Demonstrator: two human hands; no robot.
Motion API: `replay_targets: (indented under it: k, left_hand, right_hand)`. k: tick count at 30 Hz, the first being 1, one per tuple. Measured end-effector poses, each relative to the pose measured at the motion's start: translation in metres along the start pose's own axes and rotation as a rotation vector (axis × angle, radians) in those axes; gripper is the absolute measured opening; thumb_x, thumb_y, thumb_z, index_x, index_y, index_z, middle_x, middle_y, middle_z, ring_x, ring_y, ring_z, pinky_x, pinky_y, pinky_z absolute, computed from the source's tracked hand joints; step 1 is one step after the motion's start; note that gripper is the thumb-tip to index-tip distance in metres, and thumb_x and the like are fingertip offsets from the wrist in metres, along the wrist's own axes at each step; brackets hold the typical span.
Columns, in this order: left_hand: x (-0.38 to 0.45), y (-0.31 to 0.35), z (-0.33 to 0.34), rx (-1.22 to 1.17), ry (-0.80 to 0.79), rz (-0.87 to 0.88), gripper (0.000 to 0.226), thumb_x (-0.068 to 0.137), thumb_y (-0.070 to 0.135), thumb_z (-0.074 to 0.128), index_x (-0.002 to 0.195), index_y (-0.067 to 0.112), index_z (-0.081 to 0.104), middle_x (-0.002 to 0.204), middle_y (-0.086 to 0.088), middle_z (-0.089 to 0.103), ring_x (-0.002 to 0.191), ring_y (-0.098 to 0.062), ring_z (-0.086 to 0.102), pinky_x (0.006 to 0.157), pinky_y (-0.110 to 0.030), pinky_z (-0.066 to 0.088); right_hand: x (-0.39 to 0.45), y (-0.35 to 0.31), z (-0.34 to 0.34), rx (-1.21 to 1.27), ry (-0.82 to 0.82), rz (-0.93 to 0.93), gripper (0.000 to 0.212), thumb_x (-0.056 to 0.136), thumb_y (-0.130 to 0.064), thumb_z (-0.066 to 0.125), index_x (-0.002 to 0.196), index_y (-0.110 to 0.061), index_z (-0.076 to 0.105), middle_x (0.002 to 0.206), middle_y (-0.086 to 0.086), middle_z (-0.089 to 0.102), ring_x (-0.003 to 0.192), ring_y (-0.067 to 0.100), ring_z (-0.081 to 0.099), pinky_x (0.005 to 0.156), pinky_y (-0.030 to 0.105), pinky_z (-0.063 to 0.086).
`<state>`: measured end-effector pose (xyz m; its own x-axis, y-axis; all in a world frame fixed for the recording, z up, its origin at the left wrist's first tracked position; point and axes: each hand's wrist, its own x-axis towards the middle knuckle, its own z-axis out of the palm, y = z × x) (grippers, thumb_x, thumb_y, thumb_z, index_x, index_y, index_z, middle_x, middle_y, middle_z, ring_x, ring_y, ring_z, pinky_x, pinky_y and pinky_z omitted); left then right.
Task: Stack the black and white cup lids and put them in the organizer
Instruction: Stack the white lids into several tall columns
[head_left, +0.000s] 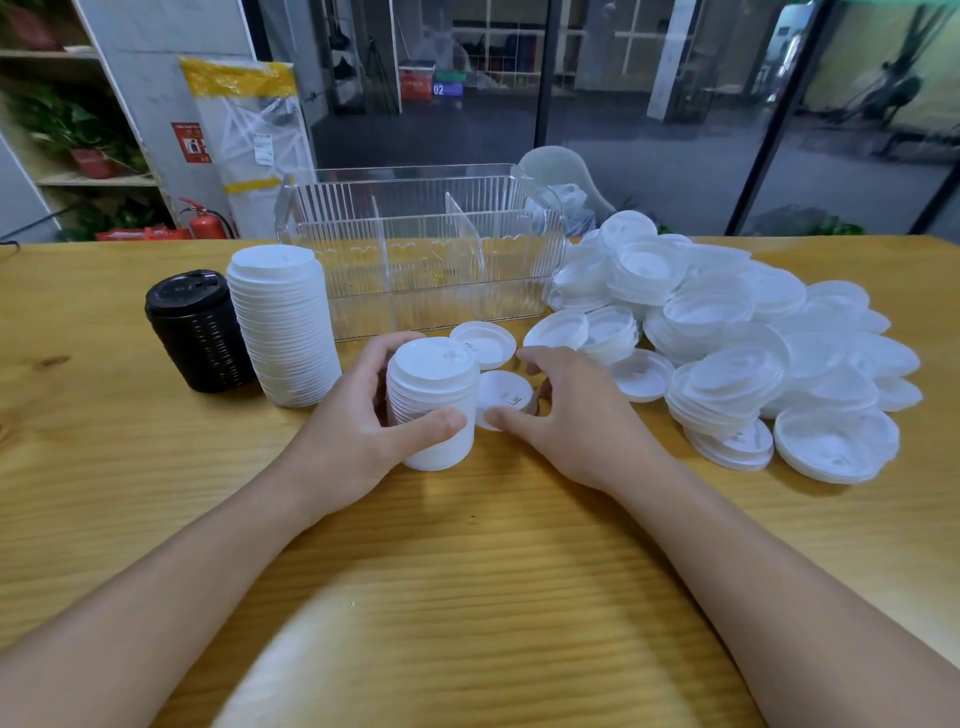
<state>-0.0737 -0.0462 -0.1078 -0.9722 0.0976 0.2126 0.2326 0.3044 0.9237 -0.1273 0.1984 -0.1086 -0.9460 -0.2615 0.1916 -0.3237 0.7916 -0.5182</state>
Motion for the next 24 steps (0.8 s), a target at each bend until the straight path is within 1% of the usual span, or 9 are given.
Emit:
replay_targets:
  k: [5, 7, 10, 12, 14, 15, 18, 21, 24]
  left_hand:
    - [-0.001, -0.001, 0.0, 0.004, 0.007, -0.004, 0.085, 0.074, 0.059, 0.092, 0.146, 0.038, 0.052, 0.139, 0.014, 0.07, 0.13, -0.01, 0.068, 0.11, -0.045, 0.056]
    - [-0.001, 0.0, 0.002, 0.015, 0.007, -0.002, 0.08, 0.078, 0.059, 0.09, 0.145, 0.039, 0.052, 0.139, 0.014, 0.07, 0.129, -0.009, 0.068, 0.109, -0.043, 0.056]
    - [-0.001, 0.001, 0.003, 0.013, 0.01, -0.008, 0.073, 0.084, 0.053, 0.087, 0.145, 0.037, 0.051, 0.136, 0.015, 0.07, 0.127, -0.008, 0.068, 0.108, -0.039, 0.055]
    - [-0.002, 0.001, 0.004, 0.008, 0.007, -0.009, 0.072, 0.084, 0.054, 0.087, 0.145, 0.037, 0.052, 0.136, 0.014, 0.071, 0.127, -0.009, 0.068, 0.108, -0.04, 0.056]
    - [-0.003, 0.001, 0.006, -0.006, -0.005, -0.008, 0.072, 0.084, 0.051, 0.087, 0.146, 0.036, 0.052, 0.137, 0.012, 0.071, 0.128, -0.012, 0.069, 0.109, -0.044, 0.056]
    - [-0.004, 0.002, 0.007, -0.018, -0.02, -0.008, 0.072, 0.086, 0.047, 0.087, 0.147, 0.035, 0.052, 0.139, 0.011, 0.072, 0.129, -0.013, 0.069, 0.11, -0.045, 0.055]
    - [-0.006, 0.004, 0.012, -0.037, -0.065, -0.003, 0.07, 0.091, 0.039, 0.085, 0.151, 0.032, 0.051, 0.144, 0.009, 0.07, 0.134, -0.014, 0.067, 0.113, -0.047, 0.054]
    - [-0.007, 0.004, 0.014, -0.039, -0.087, -0.005, 0.063, 0.092, 0.037, 0.083, 0.148, 0.032, 0.054, 0.141, 0.008, 0.072, 0.132, -0.015, 0.068, 0.113, -0.048, 0.054]
    - [-0.007, 0.004, 0.013, -0.038, -0.102, -0.021, 0.064, 0.092, 0.036, 0.083, 0.149, 0.032, 0.054, 0.14, 0.008, 0.072, 0.131, -0.014, 0.069, 0.112, -0.047, 0.054]
  right_hand:
    - [-0.001, -0.001, -0.001, 0.05, 0.012, -0.014, 0.081, 0.087, -0.056, 0.083, 0.156, -0.024, 0.053, 0.126, -0.014, 0.064, 0.114, 0.01, 0.059, 0.101, 0.034, 0.051]
    - [-0.001, -0.001, -0.006, 0.132, 0.078, -0.003, 0.073, 0.087, -0.052, 0.085, 0.15, -0.025, 0.058, 0.122, -0.015, 0.067, 0.111, 0.007, 0.062, 0.1, 0.033, 0.052]
    - [-0.003, -0.004, -0.019, 0.288, 0.218, -0.006, 0.06, 0.087, -0.054, 0.084, 0.139, -0.031, 0.065, 0.117, -0.017, 0.072, 0.11, -0.001, 0.066, 0.098, 0.029, 0.054]
    - [-0.005, -0.008, -0.025, 0.471, 0.235, -0.044, 0.051, 0.09, -0.047, 0.085, 0.135, -0.03, 0.068, 0.115, -0.014, 0.075, 0.112, 0.003, 0.07, 0.1, 0.035, 0.058]
    - [-0.009, -0.017, -0.025, 0.679, 0.161, -0.103, 0.046, 0.093, -0.031, 0.087, 0.135, -0.023, 0.069, 0.117, -0.006, 0.077, 0.112, 0.012, 0.074, 0.101, 0.043, 0.06]
    - [-0.011, -0.021, -0.023, 0.727, 0.115, -0.138, 0.048, 0.094, -0.025, 0.086, 0.137, -0.02, 0.067, 0.119, -0.003, 0.077, 0.114, 0.015, 0.075, 0.103, 0.045, 0.06]
    - [-0.015, -0.028, -0.017, 0.674, 0.027, -0.241, 0.053, 0.095, -0.016, 0.084, 0.144, -0.018, 0.063, 0.126, -0.004, 0.075, 0.122, 0.015, 0.072, 0.108, 0.041, 0.057]
    - [-0.017, -0.028, -0.018, 0.601, -0.001, -0.296, 0.055, 0.096, -0.018, 0.082, 0.147, -0.02, 0.062, 0.133, -0.008, 0.073, 0.129, 0.011, 0.067, 0.111, 0.038, 0.054]
    - [-0.016, -0.026, -0.018, 0.555, -0.013, -0.338, 0.053, 0.097, -0.018, 0.08, 0.147, -0.021, 0.062, 0.136, -0.011, 0.072, 0.133, 0.011, 0.064, 0.113, 0.038, 0.052]
